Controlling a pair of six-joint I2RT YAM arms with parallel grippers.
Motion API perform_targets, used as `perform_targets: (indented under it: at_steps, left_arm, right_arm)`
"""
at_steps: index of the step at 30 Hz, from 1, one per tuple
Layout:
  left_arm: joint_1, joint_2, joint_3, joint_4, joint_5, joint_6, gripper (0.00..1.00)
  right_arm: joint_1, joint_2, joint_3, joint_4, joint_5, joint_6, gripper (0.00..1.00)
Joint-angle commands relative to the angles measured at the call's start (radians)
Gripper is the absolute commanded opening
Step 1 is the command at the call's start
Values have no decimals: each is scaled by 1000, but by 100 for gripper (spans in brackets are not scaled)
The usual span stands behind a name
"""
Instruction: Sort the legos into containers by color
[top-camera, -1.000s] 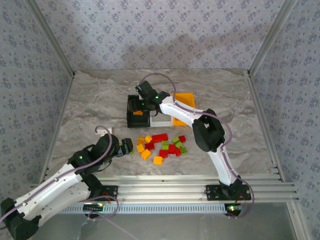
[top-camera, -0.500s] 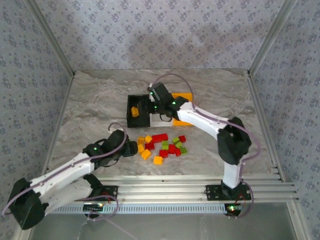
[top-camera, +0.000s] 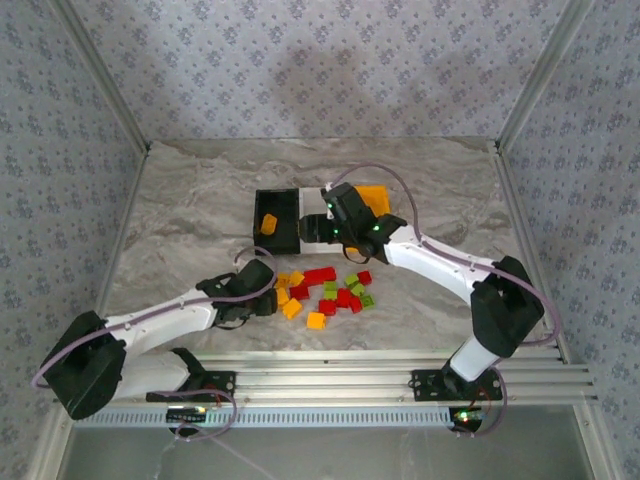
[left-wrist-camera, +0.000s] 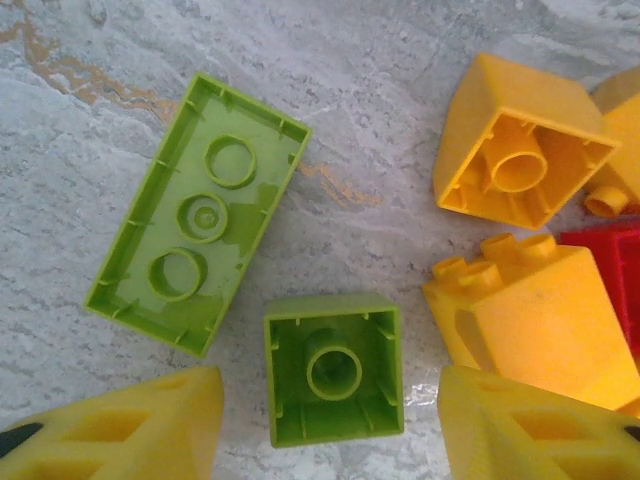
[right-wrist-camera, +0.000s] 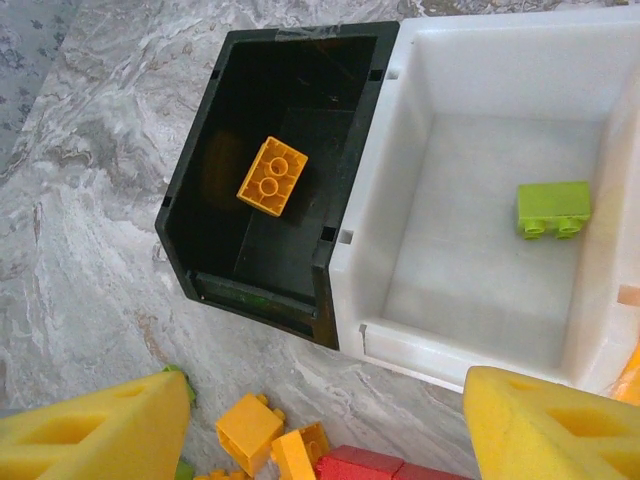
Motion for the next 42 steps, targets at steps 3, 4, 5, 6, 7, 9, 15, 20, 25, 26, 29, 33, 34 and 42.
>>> perform_targets:
  at_steps: [3, 4, 5, 6, 7, 9, 15, 20, 25, 26, 29, 33, 34, 42]
  left_arm:
    - [-7, 50, 4, 32, -25, 21, 51]
    - [-7, 58, 6, 32, -26, 22, 49]
    - [-8, 63, 6, 31, -28, 22, 47]
    - [-7, 67, 6, 29, -33, 21, 45]
    - [-7, 69, 7, 27, -36, 21, 43]
    - [-7, 67, 6, 22, -39, 23, 39]
    - [-12, 22, 45, -39, -40, 26, 27]
    - [-25, -52, 173, -129, -33, 55, 23]
    - [-24, 80, 395, -128, -12, 124, 22]
    - [-24, 131, 448, -117, -3, 141, 22]
    - [-21, 288, 600, -90, 7, 187, 22]
    - [-4, 494, 806, -105, 18, 237, 20]
    - [-2, 544, 857, -113, 15, 248, 19]
    - [48, 771, 1070, -142, 22, 267, 24]
  right_arm:
    - [-6, -49, -5, 26, 25, 16, 74]
    - [-7, -52, -37, 25, 27, 17, 74]
    - [-9, -55, -42, 26, 26, 17, 74]
    - [-10, -58, -44, 26, 27, 15, 74]
    - [-10, -61, -47, 27, 28, 18, 74]
    - [-13, -66, -52, 26, 29, 21, 74]
    - [-15, -91, -78, 27, 33, 30, 74]
    - [-21, -161, -154, 25, 50, 45, 73]
    - [-35, -263, -285, 13, 86, 75, 73]
    - [-39, -285, -315, 6, 93, 75, 73]
    - [-52, -350, -397, -18, 110, 128, 74]
    - [-62, -433, -484, -52, 123, 162, 74]
    - [-62, -453, -504, -65, 125, 167, 74]
    - [-63, -575, -606, -115, 133, 207, 75]
